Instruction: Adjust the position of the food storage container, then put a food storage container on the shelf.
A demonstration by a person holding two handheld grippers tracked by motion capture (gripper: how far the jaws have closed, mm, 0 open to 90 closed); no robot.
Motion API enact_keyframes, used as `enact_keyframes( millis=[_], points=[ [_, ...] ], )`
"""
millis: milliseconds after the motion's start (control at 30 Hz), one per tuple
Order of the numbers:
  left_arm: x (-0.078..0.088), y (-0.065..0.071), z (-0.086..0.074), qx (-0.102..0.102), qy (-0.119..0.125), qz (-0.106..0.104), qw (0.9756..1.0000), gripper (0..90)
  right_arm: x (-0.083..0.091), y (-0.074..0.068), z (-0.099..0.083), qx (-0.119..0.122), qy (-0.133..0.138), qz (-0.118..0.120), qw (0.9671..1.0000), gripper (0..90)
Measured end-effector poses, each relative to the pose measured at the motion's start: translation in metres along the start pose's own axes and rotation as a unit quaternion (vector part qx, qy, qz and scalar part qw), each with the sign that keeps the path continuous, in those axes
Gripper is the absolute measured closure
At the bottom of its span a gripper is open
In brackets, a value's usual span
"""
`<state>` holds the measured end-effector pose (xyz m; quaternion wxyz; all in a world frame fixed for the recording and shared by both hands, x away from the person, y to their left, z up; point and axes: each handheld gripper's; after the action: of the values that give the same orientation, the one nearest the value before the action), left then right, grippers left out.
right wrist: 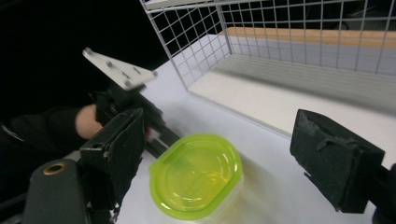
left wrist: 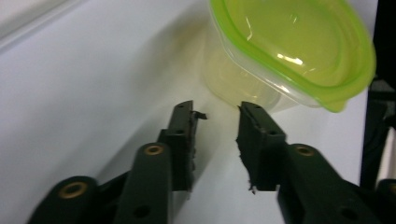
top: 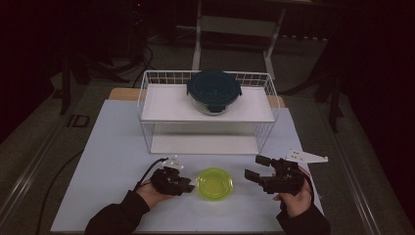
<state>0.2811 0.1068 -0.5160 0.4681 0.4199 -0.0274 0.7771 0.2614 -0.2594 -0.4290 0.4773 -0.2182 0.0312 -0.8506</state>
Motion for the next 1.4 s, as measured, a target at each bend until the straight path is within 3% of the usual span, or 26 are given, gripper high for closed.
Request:
enact_keyframes(
  millis=[133, 233, 300, 400, 467, 733, 800, 900, 967, 1000, 1067, 1133, 1167, 1200, 1233, 1267, 1300, 1333, 1400],
  points=[
    [0.022, -0.003, 0.002, 0.024, 0.034, -0.010, 0.9991, 38.6, -0.001, -0.002, 0.000, 0.022, 0.000, -0.011, 0.9997, 17.3],
    [0.039, -0.004, 0.005, 0.053, 0.073, -0.039, 0.9952, 22.4, -0.003, -0.005, 0.000, 0.032, -0.001, -0.019, 0.9993, 17.0],
    [0.046, 0.000, 0.009, 0.057, 0.085, -0.039, 0.9940, 13.5, -0.004, -0.006, 0.001, 0.036, -0.002, -0.022, 0.9991, 16.6],
    [0.050, 0.006, 0.013, 0.059, 0.096, -0.044, 0.9927, 7.8, -0.006, -0.007, 0.000, 0.032, -0.006, -0.024, 0.9992, 15.4],
    [0.049, 0.013, 0.020, 0.073, 0.095, -0.042, 0.9919, 4.0, -0.008, -0.007, 0.000, 0.028, -0.006, -0.023, 0.9993, 14.5],
    [0.036, 0.020, 0.027, 0.108, 0.087, -0.044, 0.9893, 3.5, -0.014, -0.006, -0.003, 0.028, -0.028, -0.020, 0.9990, 12.4],
    [0.031, 0.020, 0.028, 0.131, 0.085, -0.045, 0.9867, 3.5, -0.016, -0.002, -0.005, 0.009, -0.035, -0.019, 0.9992, 13.3],
    [0.029, 0.020, 0.028, 0.140, 0.089, -0.048, 0.9850, 3.5, -0.018, 0.000, -0.007, 0.002, -0.049, -0.027, 0.9984, 13.7],
    [0.028, 0.018, 0.029, 0.154, 0.092, -0.055, 0.9822, 3.6, -0.021, 0.003, -0.009, -0.012, -0.054, -0.017, 0.9983, 13.5],
    [0.027, 0.016, 0.029, 0.165, 0.080, -0.066, 0.9809, 4.5, -0.024, 0.007, -0.011, -0.032, -0.055, -0.021, 0.9978, 13.9],
    [0.025, 0.013, 0.028, 0.170, 0.069, -0.062, 0.9810, 4.5, -0.026, 0.010, -0.013, -0.053, -0.060, -0.014, 0.9967, 14.7],
    [0.022, 0.010, 0.026, 0.186, 0.064, -0.062, 0.9784, 4.7, -0.029, 0.014, -0.016, -0.076, -0.068, -0.009, 0.9947, 17.9],
    [0.022, 0.010, 0.026, 0.186, 0.064, -0.062, 0.9784, 5.5, -0.031, 0.015, -0.018, -0.084, -0.072, -0.004, 0.9939, 18.8],
    [0.019, 0.008, 0.024, 0.204, 0.060, -0.064, 0.9751, 5.8, -0.034, 0.017, -0.020, -0.098, -0.078, 0.001, 0.9922, 21.0],
    [0.017, 0.007, 0.023, 0.208, 0.057, -0.066, 0.9743, 7.1, -0.035, 0.018, -0.022, -0.115, -0.082, 0.006, 0.9900, 23.2],
    [0.016, 0.006, 0.022, 0.218, 0.054, -0.069, 0.9720, 8.7, -0.037, 0.020, -0.024, -0.129, -0.088, 0.008, 0.9877, 24.7],
    [0.016, 0.006, 0.022, 0.218, 0.054, -0.069, 0.9720, 13.2, -0.039, 0.021, -0.026, -0.143, -0.097, 0.007, 0.9850, 26.3],
    [0.013, 0.001, 0.019, 0.239, 0.055, -0.082, 0.9659, 16.0, -0.040, 0.022, -0.028, -0.156, -0.103, 0.007, 0.9824, 29.5],
    [0.010, -0.004, 0.016, 0.260, 0.048, -0.089, 0.9604, 20.4, -0.044, 0.024, -0.031, -0.180, -0.116, 0.010, 0.9767, 33.6]
  ],
)
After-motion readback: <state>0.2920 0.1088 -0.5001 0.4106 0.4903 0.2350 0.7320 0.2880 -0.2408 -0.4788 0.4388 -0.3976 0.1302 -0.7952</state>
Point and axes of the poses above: each handheld gripper's, and its own axes: x roughly backward along the jaws, z roughly out of its top, y roughly to its right, and after that the axes turned 5 degrees about x, right-handed
